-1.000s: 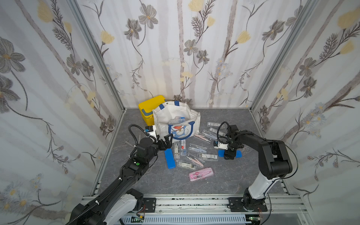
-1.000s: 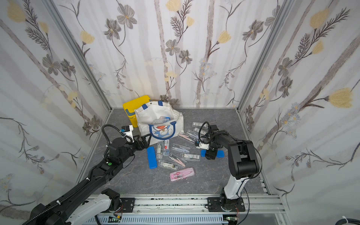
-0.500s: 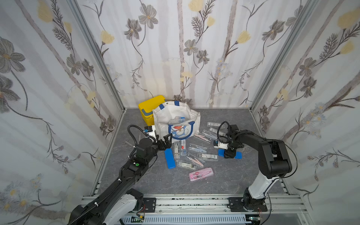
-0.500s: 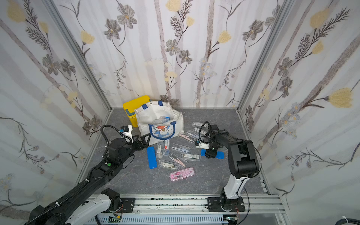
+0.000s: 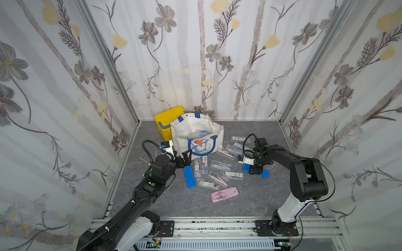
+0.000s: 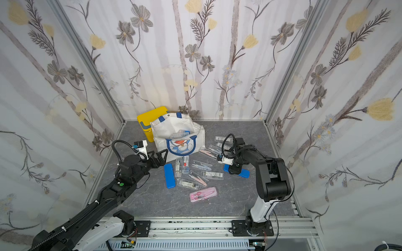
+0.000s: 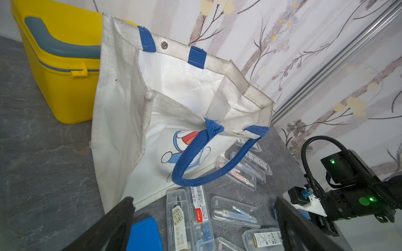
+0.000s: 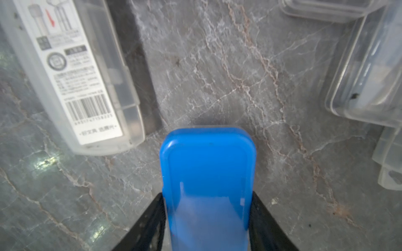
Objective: Put the compass set into the canvas bag
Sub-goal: Pick up the compass set at the center of the board, then place the compass set in the canvas bag.
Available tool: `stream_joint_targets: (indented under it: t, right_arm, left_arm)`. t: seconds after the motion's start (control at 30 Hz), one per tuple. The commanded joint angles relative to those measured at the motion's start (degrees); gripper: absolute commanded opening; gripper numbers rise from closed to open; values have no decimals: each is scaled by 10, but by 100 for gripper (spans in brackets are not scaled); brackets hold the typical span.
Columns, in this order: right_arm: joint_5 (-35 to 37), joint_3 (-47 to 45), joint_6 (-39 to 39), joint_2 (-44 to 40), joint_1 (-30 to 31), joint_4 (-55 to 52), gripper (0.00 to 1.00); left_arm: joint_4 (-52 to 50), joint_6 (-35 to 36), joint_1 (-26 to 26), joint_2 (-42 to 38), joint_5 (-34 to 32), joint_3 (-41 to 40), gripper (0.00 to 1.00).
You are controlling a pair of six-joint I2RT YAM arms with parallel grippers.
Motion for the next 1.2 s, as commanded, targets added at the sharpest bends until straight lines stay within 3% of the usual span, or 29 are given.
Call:
stream_joint_targets:
  t: [0.0, 0.27, 0.67, 0.87, 1.17]
  right_arm:
    - [-23, 4, 0, -7, 1, 3, 54]
    - [-50, 15, 12, -44, 12, 35, 53]
    - [-85, 118, 5, -92, 110, 83, 53]
    - [-105, 200, -12, -80, 159, 121, 51]
    - [-149, 331, -34, 2, 214, 154, 49]
  left_arm:
    - [9, 0, 0, -2, -5, -3, 100]
    - [12, 0, 0, -12, -18, -5, 100]
    - [41, -5, 0, -84, -69, -41, 100]
    - [35, -8, 0, -95, -72, -45, 100]
    - [35, -14, 0, -102, -66, -50, 100]
